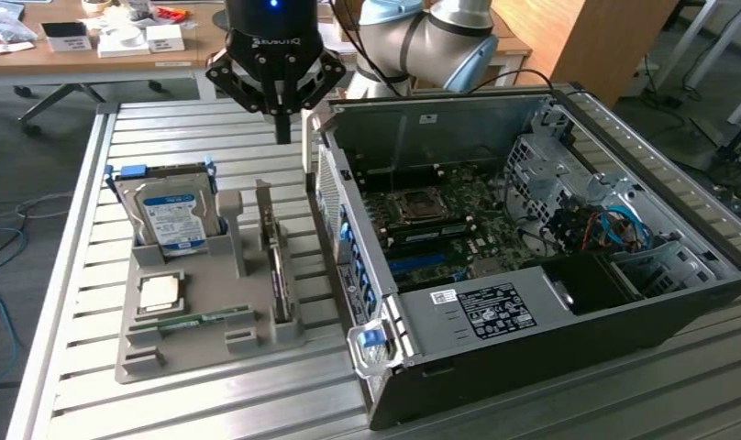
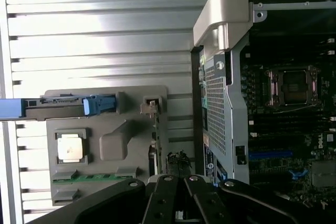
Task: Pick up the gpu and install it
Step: 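Reach for the gpu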
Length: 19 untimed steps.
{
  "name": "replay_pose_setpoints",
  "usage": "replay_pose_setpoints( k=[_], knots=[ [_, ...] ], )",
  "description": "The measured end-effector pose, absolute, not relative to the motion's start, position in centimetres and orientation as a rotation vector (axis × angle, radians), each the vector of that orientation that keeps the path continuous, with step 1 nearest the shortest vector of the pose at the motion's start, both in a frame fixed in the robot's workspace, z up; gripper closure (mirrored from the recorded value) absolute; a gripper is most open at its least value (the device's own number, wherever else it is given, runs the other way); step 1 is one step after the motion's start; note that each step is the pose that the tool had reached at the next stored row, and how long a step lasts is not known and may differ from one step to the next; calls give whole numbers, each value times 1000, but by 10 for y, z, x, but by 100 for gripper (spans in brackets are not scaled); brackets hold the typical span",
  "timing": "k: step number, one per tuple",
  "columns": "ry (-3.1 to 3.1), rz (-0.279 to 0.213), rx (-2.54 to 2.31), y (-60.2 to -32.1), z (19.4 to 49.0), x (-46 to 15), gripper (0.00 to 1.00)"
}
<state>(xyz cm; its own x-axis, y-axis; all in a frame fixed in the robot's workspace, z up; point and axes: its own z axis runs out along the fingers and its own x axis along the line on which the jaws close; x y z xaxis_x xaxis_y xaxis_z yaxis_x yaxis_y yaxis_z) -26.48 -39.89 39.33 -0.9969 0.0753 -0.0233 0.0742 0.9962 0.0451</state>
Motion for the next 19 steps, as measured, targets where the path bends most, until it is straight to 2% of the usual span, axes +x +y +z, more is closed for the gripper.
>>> replay_pose_setpoints(
  k=[19],
  knots=[
    [3114, 69, 116, -399, 393, -285, 89]
  ],
)
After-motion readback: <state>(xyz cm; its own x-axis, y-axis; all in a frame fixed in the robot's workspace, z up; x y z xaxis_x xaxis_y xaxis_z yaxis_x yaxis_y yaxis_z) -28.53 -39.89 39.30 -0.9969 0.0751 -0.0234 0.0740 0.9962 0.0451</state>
